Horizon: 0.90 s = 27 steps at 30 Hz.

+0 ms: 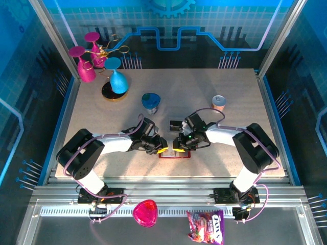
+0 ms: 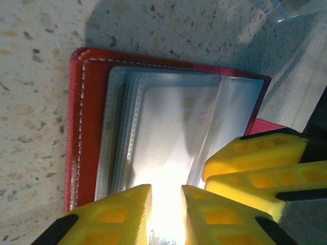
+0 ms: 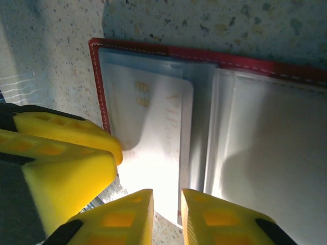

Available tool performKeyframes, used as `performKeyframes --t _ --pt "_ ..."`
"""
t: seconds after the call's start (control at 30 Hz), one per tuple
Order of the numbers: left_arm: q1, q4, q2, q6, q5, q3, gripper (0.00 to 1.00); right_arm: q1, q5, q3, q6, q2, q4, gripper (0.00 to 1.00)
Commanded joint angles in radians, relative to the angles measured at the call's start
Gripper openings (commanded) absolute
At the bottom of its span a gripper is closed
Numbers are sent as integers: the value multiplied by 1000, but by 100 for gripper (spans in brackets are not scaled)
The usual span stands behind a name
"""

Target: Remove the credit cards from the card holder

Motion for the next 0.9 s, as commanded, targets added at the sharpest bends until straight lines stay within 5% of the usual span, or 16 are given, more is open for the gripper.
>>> performKeyframes --t 0.0,0.87 --pt "9 12 -10 10 -9 -21 20 16 -10 32 12 19 22 21" --pt "22 9 -23 16 -9 -35 19 17 69 52 -44 39 -83 29"
